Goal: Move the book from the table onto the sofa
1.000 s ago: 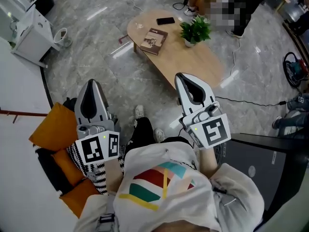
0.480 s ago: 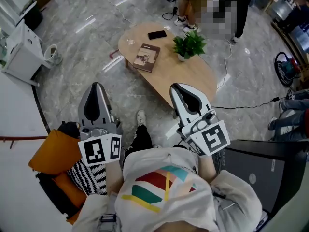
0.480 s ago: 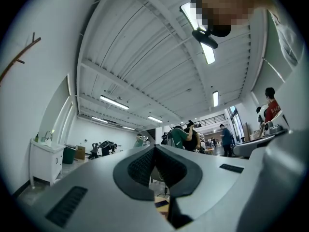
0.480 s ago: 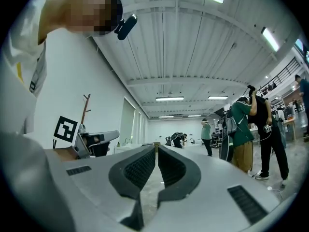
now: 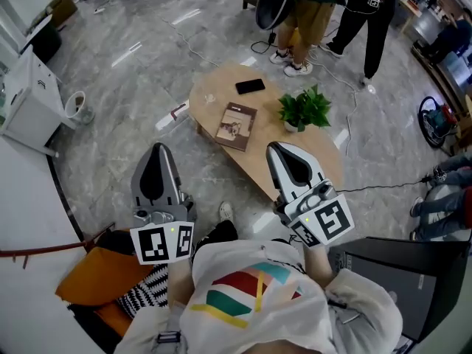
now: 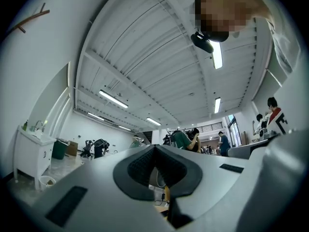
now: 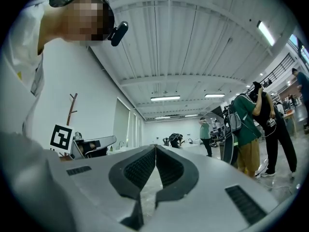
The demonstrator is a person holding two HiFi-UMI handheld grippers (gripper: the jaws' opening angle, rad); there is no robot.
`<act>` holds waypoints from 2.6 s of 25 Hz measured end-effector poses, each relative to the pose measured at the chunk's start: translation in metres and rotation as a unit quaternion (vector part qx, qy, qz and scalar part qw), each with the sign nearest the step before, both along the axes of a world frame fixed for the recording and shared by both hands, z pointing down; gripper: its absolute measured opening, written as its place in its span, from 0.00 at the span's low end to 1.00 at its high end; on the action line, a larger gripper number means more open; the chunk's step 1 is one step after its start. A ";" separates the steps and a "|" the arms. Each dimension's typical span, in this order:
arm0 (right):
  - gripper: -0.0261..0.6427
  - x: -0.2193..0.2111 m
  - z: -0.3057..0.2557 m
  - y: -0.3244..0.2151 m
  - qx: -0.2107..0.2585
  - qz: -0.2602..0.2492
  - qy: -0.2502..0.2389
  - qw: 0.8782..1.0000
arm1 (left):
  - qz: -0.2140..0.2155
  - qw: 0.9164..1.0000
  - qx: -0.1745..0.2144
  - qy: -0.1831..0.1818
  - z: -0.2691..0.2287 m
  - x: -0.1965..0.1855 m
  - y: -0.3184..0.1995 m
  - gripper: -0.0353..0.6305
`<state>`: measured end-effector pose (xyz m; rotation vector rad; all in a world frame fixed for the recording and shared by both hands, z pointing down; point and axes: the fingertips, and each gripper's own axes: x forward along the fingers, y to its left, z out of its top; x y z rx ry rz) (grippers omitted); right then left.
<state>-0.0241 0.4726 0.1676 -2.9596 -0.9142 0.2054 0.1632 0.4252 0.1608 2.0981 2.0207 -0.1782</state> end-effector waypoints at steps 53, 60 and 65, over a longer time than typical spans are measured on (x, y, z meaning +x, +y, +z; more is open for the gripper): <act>0.06 0.127 0.236 0.342 0.087 -0.031 -0.162 0.982 | 0.003 0.986 0.168 -0.012 0.242 0.089 0.320 0.06; 0.06 0.147 0.416 0.325 0.124 -0.108 -0.309 0.937 | 0.028 0.958 0.269 -0.096 0.428 0.077 0.315 0.06; 0.06 0.150 0.503 0.295 0.156 -0.147 -0.360 0.908 | 0.062 0.939 0.308 -0.138 0.512 0.057 0.300 0.06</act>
